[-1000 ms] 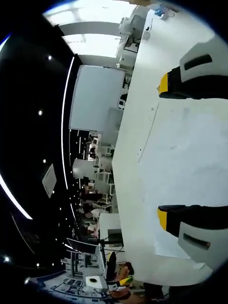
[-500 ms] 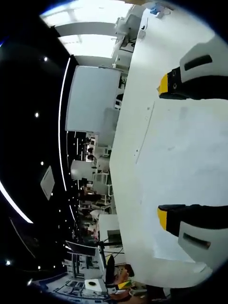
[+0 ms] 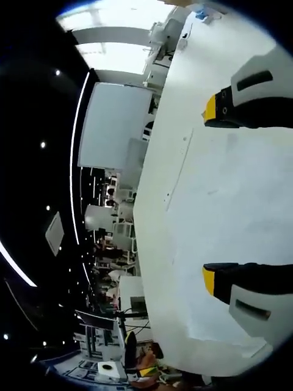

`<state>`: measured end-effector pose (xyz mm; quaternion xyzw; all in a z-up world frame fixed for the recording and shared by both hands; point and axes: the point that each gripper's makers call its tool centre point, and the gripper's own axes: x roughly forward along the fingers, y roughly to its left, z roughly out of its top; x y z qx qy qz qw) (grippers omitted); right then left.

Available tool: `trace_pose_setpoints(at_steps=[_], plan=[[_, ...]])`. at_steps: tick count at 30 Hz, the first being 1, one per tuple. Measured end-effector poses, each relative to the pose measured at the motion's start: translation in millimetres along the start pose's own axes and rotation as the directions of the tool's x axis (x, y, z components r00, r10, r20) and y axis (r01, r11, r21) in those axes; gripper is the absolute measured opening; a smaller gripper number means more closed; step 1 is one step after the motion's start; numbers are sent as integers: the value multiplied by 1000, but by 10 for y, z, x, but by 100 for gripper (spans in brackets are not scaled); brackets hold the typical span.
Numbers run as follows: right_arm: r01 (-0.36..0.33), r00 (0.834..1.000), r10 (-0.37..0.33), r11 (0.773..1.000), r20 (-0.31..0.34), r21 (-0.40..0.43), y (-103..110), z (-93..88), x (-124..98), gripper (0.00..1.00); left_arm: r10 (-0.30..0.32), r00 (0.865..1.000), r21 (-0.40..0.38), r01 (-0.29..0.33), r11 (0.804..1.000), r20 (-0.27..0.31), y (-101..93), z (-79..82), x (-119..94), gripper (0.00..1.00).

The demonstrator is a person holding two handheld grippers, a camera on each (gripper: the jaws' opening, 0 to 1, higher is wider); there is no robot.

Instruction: Organize the stack of printing papers by aligning and flattening the scattered papers on the table

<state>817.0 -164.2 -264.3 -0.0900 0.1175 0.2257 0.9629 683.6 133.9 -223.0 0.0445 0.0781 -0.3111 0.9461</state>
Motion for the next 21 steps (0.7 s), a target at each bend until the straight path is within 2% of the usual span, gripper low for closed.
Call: trace_pose_setpoints(at_steps=[4, 21], plan=[[-1, 1000, 0, 1000, 8, 31, -14, 11, -16, 86, 0, 1000, 1, 0, 1000, -1, -8, -3, 5, 97], [9, 1000, -8, 999, -18, 46, -21, -111, 32, 85, -4, 1000, 0, 4, 1000, 0, -14, -7, 7, 97]])
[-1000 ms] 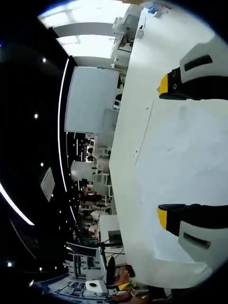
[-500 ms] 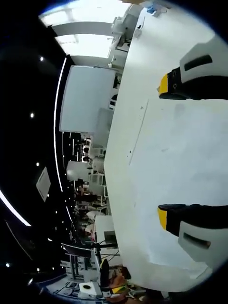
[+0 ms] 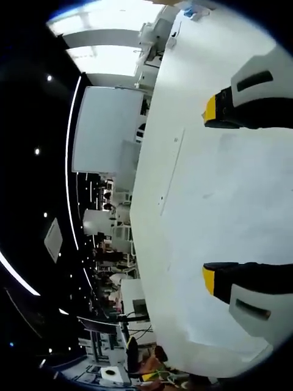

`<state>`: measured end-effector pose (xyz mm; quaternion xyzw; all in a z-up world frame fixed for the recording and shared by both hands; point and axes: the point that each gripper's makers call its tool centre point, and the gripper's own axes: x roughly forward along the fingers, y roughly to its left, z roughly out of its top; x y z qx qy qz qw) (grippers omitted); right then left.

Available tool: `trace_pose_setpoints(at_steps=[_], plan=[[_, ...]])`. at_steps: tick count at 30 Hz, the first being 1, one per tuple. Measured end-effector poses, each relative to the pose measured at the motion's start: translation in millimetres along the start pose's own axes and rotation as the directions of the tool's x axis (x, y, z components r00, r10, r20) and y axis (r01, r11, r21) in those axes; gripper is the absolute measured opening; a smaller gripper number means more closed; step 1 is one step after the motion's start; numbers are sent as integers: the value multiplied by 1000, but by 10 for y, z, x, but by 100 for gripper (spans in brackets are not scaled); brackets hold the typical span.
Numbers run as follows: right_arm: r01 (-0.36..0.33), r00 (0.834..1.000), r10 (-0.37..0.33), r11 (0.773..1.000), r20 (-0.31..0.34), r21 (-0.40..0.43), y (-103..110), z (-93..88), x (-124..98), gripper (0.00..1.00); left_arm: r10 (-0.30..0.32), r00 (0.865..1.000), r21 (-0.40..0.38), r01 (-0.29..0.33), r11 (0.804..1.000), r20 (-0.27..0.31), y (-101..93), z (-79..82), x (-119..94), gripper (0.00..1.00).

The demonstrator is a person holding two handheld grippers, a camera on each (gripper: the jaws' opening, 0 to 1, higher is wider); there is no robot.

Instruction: Organize the stack of printing papers by aligning and flattening the scattered papers on the table

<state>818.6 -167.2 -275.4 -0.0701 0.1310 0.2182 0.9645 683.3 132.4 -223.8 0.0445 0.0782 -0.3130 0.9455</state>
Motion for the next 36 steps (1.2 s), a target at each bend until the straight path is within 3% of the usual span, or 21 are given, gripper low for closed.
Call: trace_pose_setpoints(at_steps=[36], plan=[[-2, 999, 3, 1000, -43, 17, -27, -214, 165, 84, -6, 1000, -1, 6, 1000, 4, 0, 2, 6, 97]])
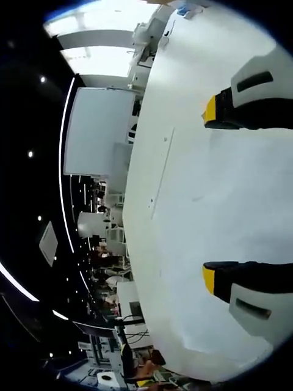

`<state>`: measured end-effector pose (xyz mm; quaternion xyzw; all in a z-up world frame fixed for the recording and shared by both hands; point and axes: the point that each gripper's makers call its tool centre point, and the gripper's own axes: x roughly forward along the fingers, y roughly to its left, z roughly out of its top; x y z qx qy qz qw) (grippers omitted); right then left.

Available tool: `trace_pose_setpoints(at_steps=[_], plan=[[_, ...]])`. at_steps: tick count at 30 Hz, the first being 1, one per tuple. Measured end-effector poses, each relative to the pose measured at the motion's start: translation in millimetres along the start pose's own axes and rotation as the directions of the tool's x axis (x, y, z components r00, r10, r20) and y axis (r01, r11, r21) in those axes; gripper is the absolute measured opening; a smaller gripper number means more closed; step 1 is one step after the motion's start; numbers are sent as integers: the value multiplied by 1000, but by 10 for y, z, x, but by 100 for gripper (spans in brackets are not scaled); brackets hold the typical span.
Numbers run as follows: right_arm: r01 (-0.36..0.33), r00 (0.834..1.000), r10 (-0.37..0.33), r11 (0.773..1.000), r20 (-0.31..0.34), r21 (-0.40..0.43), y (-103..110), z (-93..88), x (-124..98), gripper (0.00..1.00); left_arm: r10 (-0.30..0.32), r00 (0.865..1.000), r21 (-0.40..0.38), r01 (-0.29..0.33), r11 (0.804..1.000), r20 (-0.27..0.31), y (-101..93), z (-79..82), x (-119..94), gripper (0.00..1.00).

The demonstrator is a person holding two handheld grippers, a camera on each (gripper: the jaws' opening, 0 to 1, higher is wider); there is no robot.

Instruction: Organize the stack of printing papers by aligning and flattening the scattered papers on the table

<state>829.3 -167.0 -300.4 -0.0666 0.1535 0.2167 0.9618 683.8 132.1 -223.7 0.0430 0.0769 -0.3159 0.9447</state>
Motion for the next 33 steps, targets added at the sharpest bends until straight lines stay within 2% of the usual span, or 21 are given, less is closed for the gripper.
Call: trace_pose_setpoints(at_steps=[21, 33], plan=[[6, 1000, -6, 1000, -5, 4, -68, -30, 74, 84, -6, 1000, 1, 6, 1000, -1, -27, -8, 35, 97], [-8, 1000, 8, 1000, -17, -7, -15, -95, 115, 84, -8, 1000, -2, 8, 1000, 2, -65, -27, 36, 97]])
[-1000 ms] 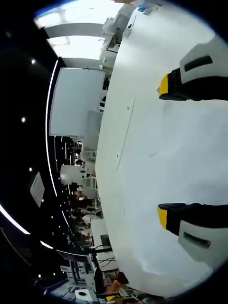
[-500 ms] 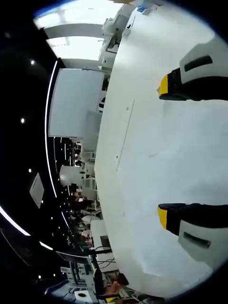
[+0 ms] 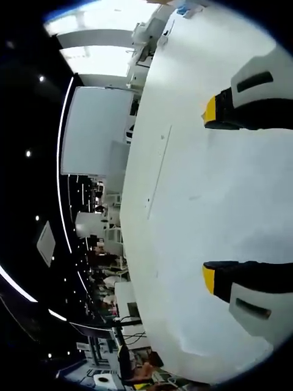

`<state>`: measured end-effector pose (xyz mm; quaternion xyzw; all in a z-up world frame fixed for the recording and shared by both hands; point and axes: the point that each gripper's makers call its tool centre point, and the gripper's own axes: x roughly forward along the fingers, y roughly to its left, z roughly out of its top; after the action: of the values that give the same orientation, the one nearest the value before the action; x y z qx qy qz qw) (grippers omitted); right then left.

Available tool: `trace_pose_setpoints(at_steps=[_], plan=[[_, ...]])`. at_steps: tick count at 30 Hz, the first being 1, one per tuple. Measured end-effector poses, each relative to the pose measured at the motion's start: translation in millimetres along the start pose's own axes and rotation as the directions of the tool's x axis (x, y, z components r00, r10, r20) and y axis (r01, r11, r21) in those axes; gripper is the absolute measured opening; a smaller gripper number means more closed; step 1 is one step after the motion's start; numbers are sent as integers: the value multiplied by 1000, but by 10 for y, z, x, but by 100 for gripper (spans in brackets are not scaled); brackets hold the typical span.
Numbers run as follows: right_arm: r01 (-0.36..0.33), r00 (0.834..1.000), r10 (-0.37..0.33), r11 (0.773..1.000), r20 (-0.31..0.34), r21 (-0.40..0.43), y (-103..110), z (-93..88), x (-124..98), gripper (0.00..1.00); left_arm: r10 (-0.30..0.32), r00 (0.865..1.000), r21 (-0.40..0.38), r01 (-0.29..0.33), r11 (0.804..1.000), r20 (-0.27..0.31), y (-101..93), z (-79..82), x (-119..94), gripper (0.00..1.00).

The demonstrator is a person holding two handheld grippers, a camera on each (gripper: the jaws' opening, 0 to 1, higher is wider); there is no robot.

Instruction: Organize the stack of printing papers by aligning and flattening the scattered papers on the table

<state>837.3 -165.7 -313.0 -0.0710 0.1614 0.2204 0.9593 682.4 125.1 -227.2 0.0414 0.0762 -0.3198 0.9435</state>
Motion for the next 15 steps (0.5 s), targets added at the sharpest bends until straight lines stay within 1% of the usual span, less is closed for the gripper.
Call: trace_pose_setpoints(at_steps=[2, 15], plan=[[-2, 1000, 2, 1000, -4, -6, 24, -11, 8, 84, 1, 1000, 1, -1, 1000, -1, -3, -7, -3, 97], [-4, 1000, 4, 1000, -15, 1, 12, -49, 34, 83, 0, 1000, 0, 0, 1000, 2, -12, -8, -6, 97]])
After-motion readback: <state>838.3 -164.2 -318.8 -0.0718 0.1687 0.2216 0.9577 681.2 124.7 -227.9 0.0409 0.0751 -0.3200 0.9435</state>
